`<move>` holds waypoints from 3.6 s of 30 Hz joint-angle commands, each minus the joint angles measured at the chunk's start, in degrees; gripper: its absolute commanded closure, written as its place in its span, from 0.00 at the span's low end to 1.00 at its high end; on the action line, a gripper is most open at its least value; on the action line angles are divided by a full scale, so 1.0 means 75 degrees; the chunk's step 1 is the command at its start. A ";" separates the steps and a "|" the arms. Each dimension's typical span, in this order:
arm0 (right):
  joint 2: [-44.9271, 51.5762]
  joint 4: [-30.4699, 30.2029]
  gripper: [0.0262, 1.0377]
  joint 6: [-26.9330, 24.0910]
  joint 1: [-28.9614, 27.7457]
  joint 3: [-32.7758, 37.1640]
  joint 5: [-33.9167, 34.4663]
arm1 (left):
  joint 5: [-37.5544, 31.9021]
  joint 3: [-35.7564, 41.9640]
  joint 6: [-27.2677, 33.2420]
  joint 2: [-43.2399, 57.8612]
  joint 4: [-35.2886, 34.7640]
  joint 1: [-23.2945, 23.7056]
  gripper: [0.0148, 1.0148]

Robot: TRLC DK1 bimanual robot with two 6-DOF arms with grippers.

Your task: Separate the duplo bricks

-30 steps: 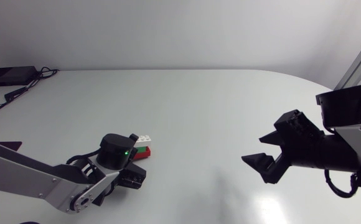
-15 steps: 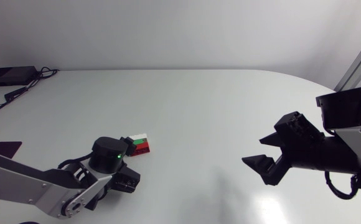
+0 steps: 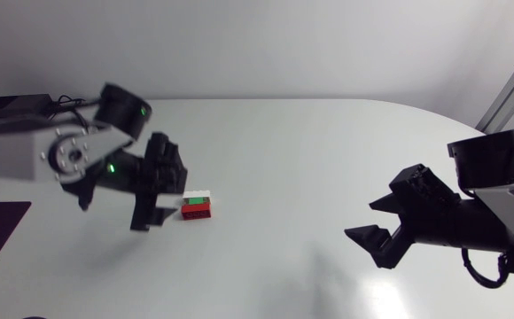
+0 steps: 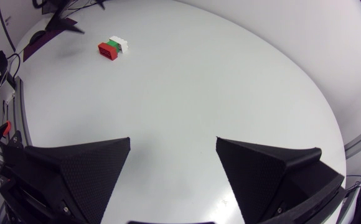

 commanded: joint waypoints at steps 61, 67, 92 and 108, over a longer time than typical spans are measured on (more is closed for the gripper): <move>0.0529 0.0571 0.04 -0.0247 -0.0192 -0.0451 -0.0060 | 0.1849 0.3523 -0.1546 0.4481 -0.2311 0.1578 0.43; 0.0623 0.0607 0.04 -0.0247 -0.0192 -0.0404 -0.0060 | 0.1943 0.3453 -0.1487 0.4306 -0.2545 0.1566 0.43; 0.0693 0.0677 0.04 -0.0235 -0.0215 -0.0451 -0.0060 | 0.2049 0.2984 -0.1628 0.4505 -0.1947 0.1027 0.69; 0.0587 0.0630 0.04 -0.0247 -0.0286 -0.0509 -0.0060 | 0.1721 0.2386 -0.1675 0.4024 -0.1280 0.0828 0.73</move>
